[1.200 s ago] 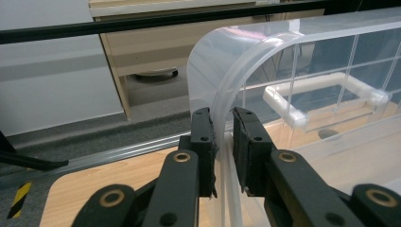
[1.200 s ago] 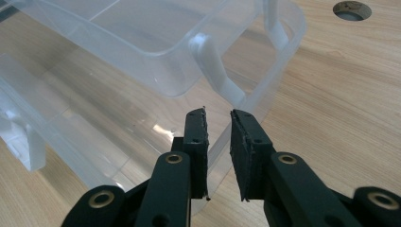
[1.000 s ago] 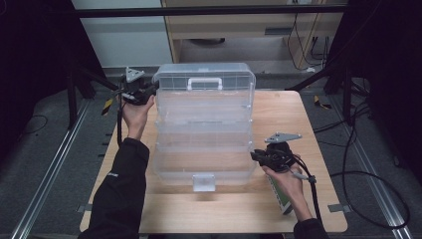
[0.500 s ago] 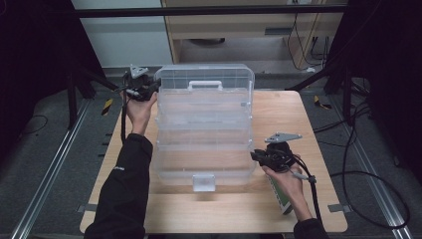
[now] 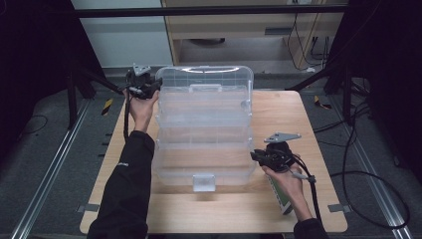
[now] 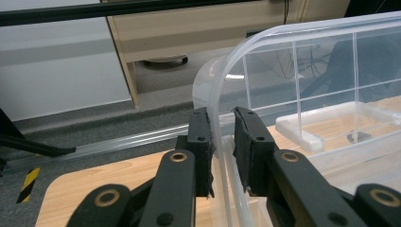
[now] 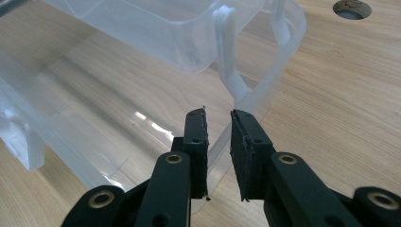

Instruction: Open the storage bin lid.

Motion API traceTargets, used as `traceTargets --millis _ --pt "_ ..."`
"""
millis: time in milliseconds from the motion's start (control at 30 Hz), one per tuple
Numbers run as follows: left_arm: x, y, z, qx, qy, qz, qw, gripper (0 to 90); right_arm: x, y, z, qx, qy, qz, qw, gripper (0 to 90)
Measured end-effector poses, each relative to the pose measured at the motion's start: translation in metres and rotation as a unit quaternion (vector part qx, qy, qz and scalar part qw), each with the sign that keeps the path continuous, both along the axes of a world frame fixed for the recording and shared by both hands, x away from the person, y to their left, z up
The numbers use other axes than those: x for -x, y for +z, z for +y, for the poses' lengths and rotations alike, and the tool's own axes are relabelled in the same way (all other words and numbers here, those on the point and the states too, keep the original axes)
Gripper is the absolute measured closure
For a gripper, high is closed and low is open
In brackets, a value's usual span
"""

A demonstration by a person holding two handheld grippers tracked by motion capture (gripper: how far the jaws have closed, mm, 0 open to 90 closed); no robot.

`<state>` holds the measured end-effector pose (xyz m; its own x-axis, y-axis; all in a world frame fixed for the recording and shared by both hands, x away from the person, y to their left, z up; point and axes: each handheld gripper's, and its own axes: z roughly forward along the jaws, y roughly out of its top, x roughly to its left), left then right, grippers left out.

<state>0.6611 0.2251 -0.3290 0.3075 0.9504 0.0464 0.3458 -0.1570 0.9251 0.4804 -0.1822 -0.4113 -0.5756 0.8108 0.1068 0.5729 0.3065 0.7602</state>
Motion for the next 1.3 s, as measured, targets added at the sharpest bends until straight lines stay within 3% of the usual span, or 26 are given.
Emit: traceTargets --millis 200,367,433,467,500,567,633,667,733,767,800,867,900,933,1067,1200,1300 --pt "0.002 -0.005 0.000 -0.024 0.007 0.003 0.9997 74.1 0.000 0.001 0.001 0.008 0.002 -0.003 1.0000 77.0" --pt "0.016 -0.003 0.013 -0.010 0.006 0.005 0.9999 72.0 0.000 0.002 0.003 0.016 -0.002 0.000 0.9999 76.9" --pt "0.026 -0.001 0.020 -0.009 0.005 0.001 0.9999 69.7 0.000 0.002 0.006 0.020 -0.011 -0.002 0.9997 77.8" --pt "0.038 0.003 0.026 -0.007 0.000 -0.001 1.0000 68.3 0.001 0.003 0.007 0.023 -0.012 -0.002 0.9997 78.1" --pt "0.038 0.003 0.026 -0.007 0.000 -0.001 1.0000 67.0 0.001 0.003 0.007 0.023 -0.012 -0.002 0.9997 78.1" --pt "0.059 0.008 0.035 -0.008 -0.011 -0.001 0.9999 64.3 0.001 0.002 0.007 0.022 -0.013 -0.003 0.9997 77.9" --pt "0.066 0.009 0.038 -0.001 -0.016 0.003 0.9999 62.0 0.001 0.002 0.007 0.019 -0.013 -0.002 0.9997 77.9" --pt "0.080 0.009 0.044 -0.001 -0.023 0.008 0.9997 60.7 0.001 0.002 0.006 0.018 -0.012 -0.002 0.9998 77.8" --pt "0.094 0.010 0.048 0.001 -0.033 0.011 0.9994 60.2 0.000 0.002 0.006 0.020 -0.010 -0.002 0.9998 77.8" --pt "0.094 0.010 0.048 0.001 -0.033 0.011 0.9994 59.0 0.000 0.002 0.006 0.020 -0.010 -0.002 0.9998 77.8" --pt "0.109 0.009 0.052 0.002 -0.039 0.009 0.9992 58.3 0.000 0.002 0.006 0.020 -0.008 -0.002 0.9998 77.7" --pt "0.122 0.008 0.053 0.002 -0.045 0.015 0.9988 56.1 0.000 0.002 0.005 0.016 -0.008 0.000 0.9998 77.7" --pt "0.122 0.008 0.053 0.002 -0.045 0.015 0.9988 56.1 0.000 0.002 0.005 0.016 -0.008 0.000 0.9998 77.7" --pt "0.134 0.006 0.053 -0.002 -0.051 0.017 0.9986 55.7 0.000 0.002 0.005 0.016 -0.007 0.000 0.9999 77.6" --pt "0.153 -0.005 0.050 -0.013 -0.059 0.032 0.9977 54.1 -0.001 0.002 0.004 0.014 -0.005 0.000 0.9999 77.5" --pt "0.163 -0.020 0.048 -0.014 -0.067 0.047 0.9966 53.2 -0.001 0.002 0.004 0.012 -0.006 0.000 0.9999 77.4" --pt "0.171 -0.041 0.044 -0.021 -0.078 0.074 0.9940 53.0 -0.001 0.002 0.004 0.011 -0.006 0.001 0.9999 77.4"
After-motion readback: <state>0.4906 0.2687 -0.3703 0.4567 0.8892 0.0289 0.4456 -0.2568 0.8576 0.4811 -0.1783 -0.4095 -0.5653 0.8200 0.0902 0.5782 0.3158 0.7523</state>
